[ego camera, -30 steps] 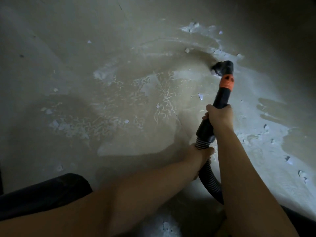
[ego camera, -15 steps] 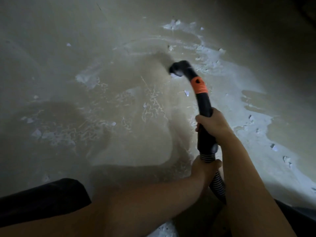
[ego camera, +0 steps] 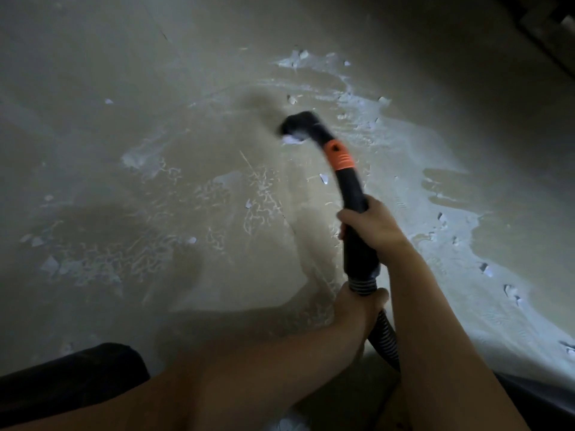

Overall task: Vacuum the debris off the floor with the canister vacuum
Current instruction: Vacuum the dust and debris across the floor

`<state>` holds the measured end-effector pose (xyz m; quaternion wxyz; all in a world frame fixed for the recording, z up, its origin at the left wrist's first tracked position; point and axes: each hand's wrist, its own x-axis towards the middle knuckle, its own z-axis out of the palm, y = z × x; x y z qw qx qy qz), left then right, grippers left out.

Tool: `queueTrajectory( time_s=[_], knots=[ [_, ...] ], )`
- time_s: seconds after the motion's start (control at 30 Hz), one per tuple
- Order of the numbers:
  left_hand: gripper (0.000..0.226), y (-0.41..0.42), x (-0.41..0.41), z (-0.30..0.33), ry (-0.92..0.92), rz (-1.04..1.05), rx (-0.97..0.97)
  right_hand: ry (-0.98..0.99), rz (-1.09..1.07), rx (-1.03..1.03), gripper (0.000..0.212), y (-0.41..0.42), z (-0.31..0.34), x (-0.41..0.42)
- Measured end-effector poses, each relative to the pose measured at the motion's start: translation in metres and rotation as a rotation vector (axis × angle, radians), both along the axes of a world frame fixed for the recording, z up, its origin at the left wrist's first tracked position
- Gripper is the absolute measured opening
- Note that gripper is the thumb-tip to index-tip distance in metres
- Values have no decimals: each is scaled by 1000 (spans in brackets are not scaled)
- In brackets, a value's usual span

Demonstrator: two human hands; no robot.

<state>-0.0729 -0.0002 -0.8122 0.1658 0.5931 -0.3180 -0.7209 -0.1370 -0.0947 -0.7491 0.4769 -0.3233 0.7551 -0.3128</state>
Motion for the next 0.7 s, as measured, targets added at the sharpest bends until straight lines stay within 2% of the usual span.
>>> queueTrajectory(
  time_s=[0.1, 0.13, 0.2, 0.27, 0.37, 0.5, 0.57, 0.63, 0.7],
  knots=[
    [11, -16, -10, 9, 54, -194, -25, -83, -449, -98, 10, 10, 2, -43],
    [11, -25, -15, 11, 16, -269, -54, -97, -576, -116, 10, 13, 2, -58],
    [11, -39, -27, 13, -12, -382, -92, -128, -770, -131, 11, 18, 0, -81],
    [9, -45, -36, 14, -10, -406, -95, -159, -869, -127, 12, 19, -3, -91],
    [9, -38, -32, 9, -91, -273, -118, -177, -769, -94, 12, 4, -8, -76],
    [21, -30, -12, -12, -48, -59, -65, -187, -306, -27, 11, -23, -6, -23],
    [17, -28, -8, -17, -33, 5, -70, -163, -141, -5, 11, -29, -9, -10],
    [17, -29, -10, -14, -12, 34, -64, -163, -174, -25, 12, -27, -11, -16],
    [18, -36, -14, -8, -64, -106, -100, -197, -394, -91, 12, -21, -14, -37]
  ],
)
